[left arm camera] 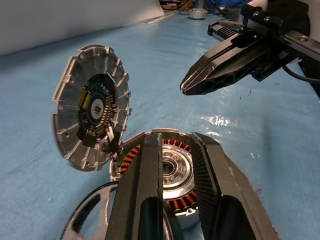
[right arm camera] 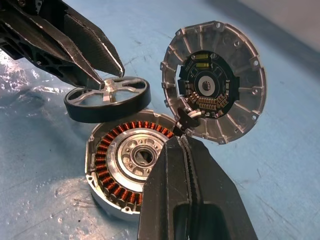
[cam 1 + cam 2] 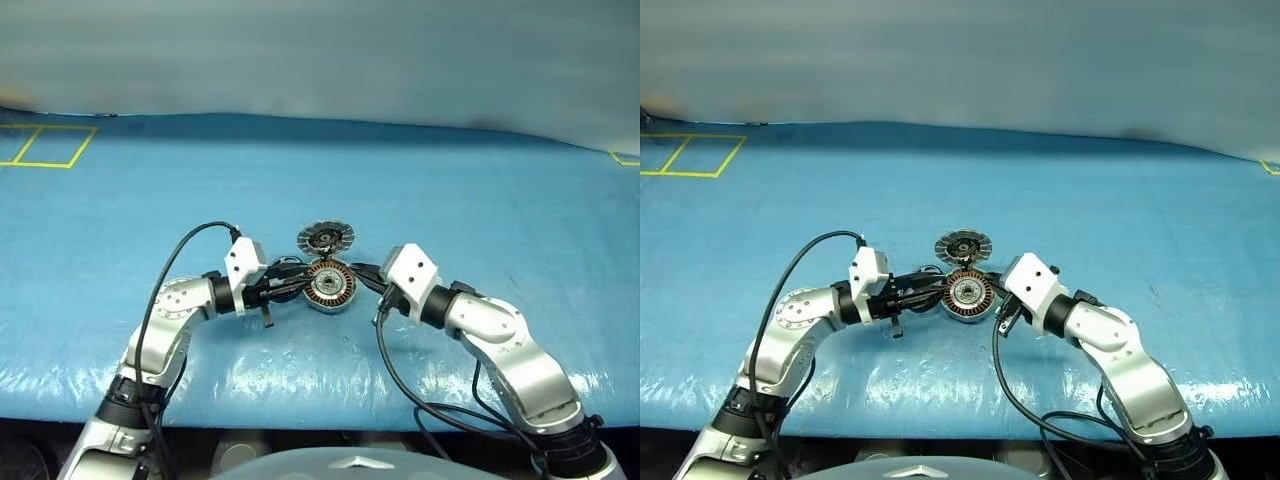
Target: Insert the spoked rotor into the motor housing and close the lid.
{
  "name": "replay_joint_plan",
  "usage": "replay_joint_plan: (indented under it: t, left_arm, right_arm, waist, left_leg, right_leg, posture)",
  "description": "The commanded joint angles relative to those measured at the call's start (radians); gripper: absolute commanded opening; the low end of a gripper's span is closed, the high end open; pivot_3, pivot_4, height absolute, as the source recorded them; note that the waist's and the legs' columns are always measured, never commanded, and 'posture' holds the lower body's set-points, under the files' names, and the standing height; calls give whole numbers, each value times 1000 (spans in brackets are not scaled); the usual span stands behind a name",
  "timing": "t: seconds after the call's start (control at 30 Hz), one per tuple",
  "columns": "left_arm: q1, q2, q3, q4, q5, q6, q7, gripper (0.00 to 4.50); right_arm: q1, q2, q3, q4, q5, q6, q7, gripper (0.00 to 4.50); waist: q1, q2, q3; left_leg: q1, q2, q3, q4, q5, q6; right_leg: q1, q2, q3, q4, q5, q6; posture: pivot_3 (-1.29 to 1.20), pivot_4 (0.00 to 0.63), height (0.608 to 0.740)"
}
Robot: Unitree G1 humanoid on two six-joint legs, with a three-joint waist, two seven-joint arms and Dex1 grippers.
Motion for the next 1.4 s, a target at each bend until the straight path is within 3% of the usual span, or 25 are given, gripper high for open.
replay_joint_plan:
  t: [0.03,0.3,0.43,0.67,0.9,1.03,1.2,1.33,1.4]
  left_arm:
    - [10,57,23,-48,0,-14,-27,873]
    - [-78,212,121,-35,-8,25,-40,873]
    - [-143,279,92,56,56,-2,-86,1824]
    - [-171,299,27,75,106,-32,-153,4148]
    - [-223,269,-48,162,211,-132,-157,4148]
    - [-286,276,-112,245,317,-274,-175,4148]
    - [-347,255,-128,307,281,-307,-263,4148]
    - [-379,217,-112,320,187,-194,-341,4148]
    - [-397,236,-128,353,245,-251,-341,4148]
  right_arm:
    - [14,-12,-35,-67,6,5,-12,0]
    - [20,-8,-11,-51,-6,2,-21,0]
    - [-2,-1,6,-34,-6,-5,-14,0]
    - [-13,1,21,-17,-18,-13,-17,0]
    - [3,1,18,-21,-26,-12,-24,0]
    - [3,-1,16,-21,-29,-11,-24,0]
    - [9,-4,23,-17,-40,-12,-28,0]
    - [11,-1,29,-16,-48,-13,-30,0]
    - [11,1,27,-18,-49,-10,-33,0]
  waist:
    - [-1,0,0]
    - [3,-1,1]
    - [1,0,1]
    - [1,-1,1]
    - [2,-1,1]
    - [3,-1,1]
    - [2,-1,2]
    - [1,-1,2]
    - [1,-1,2]
  left_leg:
    - [0,0,0,0,0,0]
    - [0,0,0,1,0,0]
    - [0,0,0,1,0,0]
    - [-1,0,0,-1,0,0]
    - [-1,0,0,0,0,0]
    - [-1,0,0,1,0,0]
    - [-1,0,0,0,0,0]
    - [-1,0,0,1,0,0]
    - [-1,0,0,1,0,0]
  right_leg:
    - [0,0,0,0,0,0]
    - [0,0,0,0,-1,-1]
    - [0,0,0,0,0,-1]
    - [-1,0,0,0,-1,-1]
    - [0,0,0,0,0,0]
    - [0,0,0,0,0,0]
    - [-1,0,0,0,0,0]
    - [-1,0,0,0,0,0]
    - [-1,0,0,0,0,0]
  posture:
    - [0,150,740]
    - [0,150,740]
    - [0,150,740]
    - [0,150,740]
    - [0,150,740]
    - [0,150,740]
    - [0,150,740]
    - [0,150,740]
    - [0,150,740]
